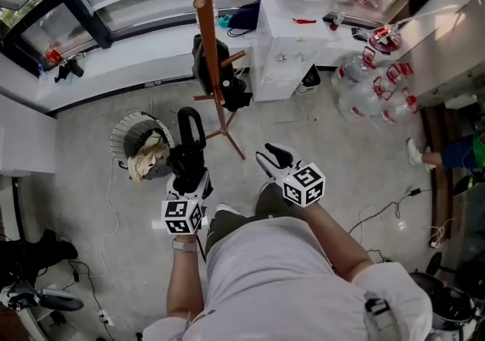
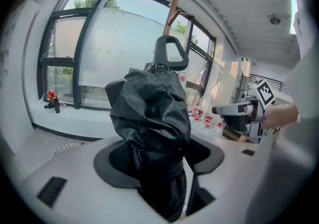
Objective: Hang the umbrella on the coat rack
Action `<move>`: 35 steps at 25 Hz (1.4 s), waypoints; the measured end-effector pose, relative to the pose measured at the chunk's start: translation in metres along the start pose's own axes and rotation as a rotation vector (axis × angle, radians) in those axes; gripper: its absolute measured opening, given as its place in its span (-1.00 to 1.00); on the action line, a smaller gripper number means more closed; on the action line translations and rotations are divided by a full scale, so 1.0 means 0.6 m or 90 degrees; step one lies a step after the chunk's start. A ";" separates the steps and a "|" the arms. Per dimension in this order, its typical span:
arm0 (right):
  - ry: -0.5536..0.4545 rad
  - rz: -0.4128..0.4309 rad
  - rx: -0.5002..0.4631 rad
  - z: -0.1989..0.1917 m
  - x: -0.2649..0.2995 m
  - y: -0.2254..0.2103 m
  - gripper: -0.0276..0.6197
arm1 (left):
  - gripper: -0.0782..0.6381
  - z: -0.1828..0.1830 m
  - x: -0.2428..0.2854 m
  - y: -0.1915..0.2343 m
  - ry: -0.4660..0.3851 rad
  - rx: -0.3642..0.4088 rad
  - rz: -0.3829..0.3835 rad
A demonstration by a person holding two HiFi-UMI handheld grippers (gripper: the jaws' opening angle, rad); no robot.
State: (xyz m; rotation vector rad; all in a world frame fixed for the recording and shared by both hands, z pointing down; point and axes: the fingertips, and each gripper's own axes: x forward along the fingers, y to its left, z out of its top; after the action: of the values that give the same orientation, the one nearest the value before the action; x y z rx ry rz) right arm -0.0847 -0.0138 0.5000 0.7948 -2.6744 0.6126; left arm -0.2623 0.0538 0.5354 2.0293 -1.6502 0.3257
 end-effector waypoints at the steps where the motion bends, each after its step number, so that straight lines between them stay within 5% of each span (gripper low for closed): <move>1: -0.001 -0.005 0.006 -0.004 -0.011 -0.008 -0.47 | -0.04 -0.003 0.008 -0.009 0.008 0.004 -0.003; 18: 0.008 0.037 0.043 -0.037 -0.077 -0.124 -0.47 | -0.05 -0.040 0.118 -0.099 0.073 -0.002 0.079; 35: 0.036 0.057 0.038 -0.068 -0.062 -0.159 -0.47 | -0.06 -0.082 0.192 -0.055 0.075 -0.058 0.157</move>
State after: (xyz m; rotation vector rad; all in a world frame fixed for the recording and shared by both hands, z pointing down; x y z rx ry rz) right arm 0.0055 -0.0503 0.5514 0.6649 -2.6632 0.7280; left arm -0.1974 -0.0133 0.6247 1.7107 -1.8086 0.4385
